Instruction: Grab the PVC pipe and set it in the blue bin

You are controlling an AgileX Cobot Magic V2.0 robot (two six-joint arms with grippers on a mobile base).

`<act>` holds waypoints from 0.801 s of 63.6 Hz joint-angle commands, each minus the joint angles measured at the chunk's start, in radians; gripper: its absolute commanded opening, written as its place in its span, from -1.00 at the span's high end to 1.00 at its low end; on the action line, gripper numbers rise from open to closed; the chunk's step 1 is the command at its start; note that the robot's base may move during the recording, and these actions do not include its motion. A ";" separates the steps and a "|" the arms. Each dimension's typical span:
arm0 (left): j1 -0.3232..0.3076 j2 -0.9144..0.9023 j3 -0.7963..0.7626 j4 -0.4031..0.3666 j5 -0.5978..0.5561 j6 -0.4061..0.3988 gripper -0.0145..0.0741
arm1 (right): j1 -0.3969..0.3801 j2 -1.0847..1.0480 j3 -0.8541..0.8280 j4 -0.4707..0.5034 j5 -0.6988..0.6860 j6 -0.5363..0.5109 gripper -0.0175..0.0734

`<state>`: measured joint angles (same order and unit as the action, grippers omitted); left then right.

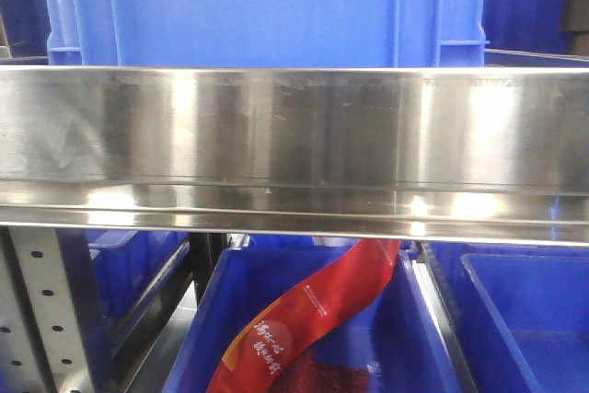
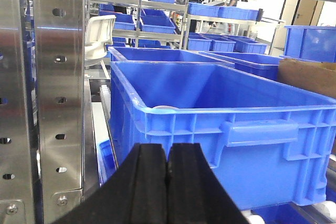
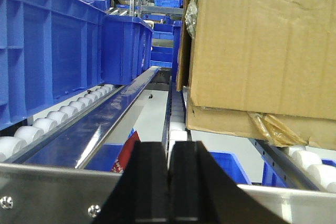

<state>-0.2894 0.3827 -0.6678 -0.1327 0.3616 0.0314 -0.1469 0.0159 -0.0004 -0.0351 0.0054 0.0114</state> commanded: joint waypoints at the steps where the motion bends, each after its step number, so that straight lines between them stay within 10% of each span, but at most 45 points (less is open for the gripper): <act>1: 0.008 -0.016 0.002 0.017 -0.014 0.001 0.92 | -0.007 -0.005 0.000 -0.007 -0.013 -0.001 0.98; 12: 0.035 -0.090 0.097 0.215 -0.061 0.001 0.92 | -0.007 -0.005 0.000 -0.007 -0.013 -0.001 0.98; 51: 0.258 -0.383 0.668 0.045 -0.399 0.001 0.92 | -0.007 -0.005 0.000 -0.007 -0.013 -0.001 0.98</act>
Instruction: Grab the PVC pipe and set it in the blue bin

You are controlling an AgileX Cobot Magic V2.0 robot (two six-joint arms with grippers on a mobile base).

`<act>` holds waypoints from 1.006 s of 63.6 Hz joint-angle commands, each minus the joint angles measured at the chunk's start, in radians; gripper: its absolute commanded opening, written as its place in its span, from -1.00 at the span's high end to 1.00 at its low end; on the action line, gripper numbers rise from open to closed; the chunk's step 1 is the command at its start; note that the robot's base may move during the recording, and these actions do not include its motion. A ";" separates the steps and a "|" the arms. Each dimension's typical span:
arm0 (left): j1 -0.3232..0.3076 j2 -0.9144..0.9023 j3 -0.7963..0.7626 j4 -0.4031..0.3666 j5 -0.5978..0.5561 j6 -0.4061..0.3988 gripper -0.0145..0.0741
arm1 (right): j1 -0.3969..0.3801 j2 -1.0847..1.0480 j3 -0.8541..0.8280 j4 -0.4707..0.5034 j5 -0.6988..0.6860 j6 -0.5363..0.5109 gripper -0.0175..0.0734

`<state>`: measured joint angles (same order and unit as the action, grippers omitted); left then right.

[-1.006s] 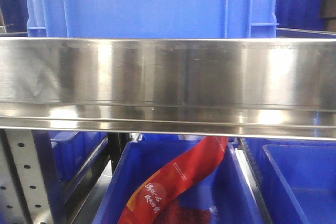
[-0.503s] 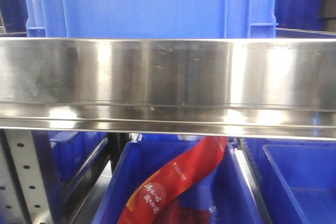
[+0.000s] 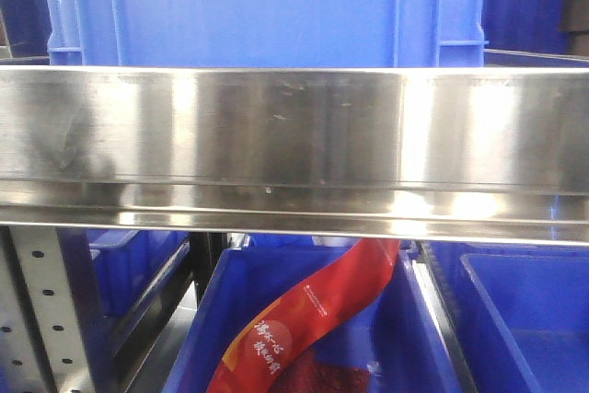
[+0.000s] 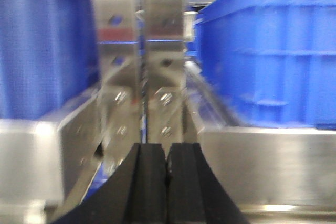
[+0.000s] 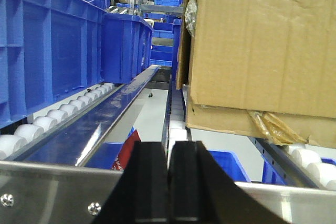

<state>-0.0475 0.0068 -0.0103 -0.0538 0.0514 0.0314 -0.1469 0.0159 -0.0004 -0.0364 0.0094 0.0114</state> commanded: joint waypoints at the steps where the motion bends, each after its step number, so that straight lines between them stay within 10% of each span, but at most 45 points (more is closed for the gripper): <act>1: 0.018 -0.007 0.010 -0.027 -0.075 0.001 0.92 | -0.007 -0.005 0.000 -0.006 -0.017 -0.001 0.98; 64: 0.018 -0.007 0.010 0.039 -0.078 0.001 0.92 | -0.007 -0.005 0.000 -0.006 -0.017 -0.001 0.98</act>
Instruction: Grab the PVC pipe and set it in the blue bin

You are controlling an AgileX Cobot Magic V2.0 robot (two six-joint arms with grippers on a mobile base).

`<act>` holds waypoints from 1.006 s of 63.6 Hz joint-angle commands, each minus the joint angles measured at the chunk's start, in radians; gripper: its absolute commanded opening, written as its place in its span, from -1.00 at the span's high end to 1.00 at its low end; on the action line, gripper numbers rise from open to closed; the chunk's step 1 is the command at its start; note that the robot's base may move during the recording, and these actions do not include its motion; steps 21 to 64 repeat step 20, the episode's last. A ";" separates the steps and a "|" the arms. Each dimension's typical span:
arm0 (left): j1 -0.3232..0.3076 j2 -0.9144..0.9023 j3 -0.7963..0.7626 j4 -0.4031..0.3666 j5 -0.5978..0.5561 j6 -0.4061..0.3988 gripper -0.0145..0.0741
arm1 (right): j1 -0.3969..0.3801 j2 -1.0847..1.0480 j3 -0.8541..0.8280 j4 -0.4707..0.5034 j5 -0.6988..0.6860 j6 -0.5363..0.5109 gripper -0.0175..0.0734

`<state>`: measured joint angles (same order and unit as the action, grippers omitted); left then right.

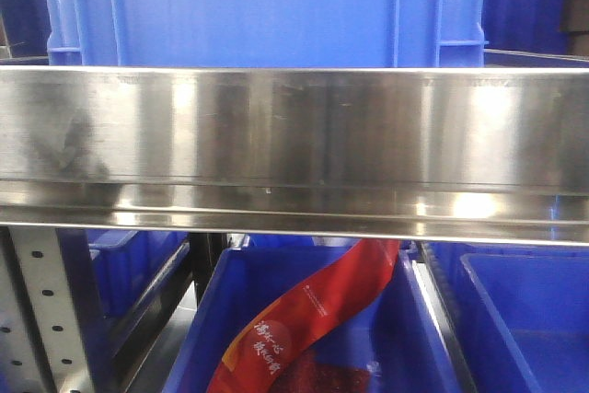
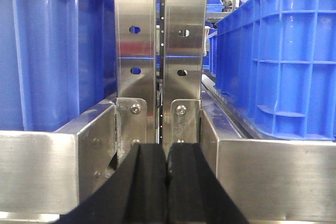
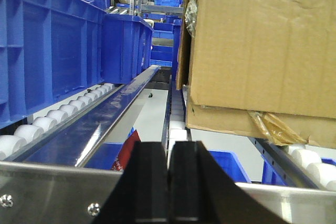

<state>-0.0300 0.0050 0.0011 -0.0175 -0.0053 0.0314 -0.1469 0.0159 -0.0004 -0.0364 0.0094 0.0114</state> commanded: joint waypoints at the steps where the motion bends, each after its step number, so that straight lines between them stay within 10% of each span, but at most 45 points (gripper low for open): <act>1: 0.001 -0.005 -0.001 0.003 -0.021 0.001 0.92 | -0.007 -0.005 0.000 -0.006 -0.017 -0.001 0.98; 64: 0.001 -0.005 -0.001 0.003 -0.021 0.001 0.92 | -0.007 -0.005 0.000 -0.006 -0.017 -0.001 0.98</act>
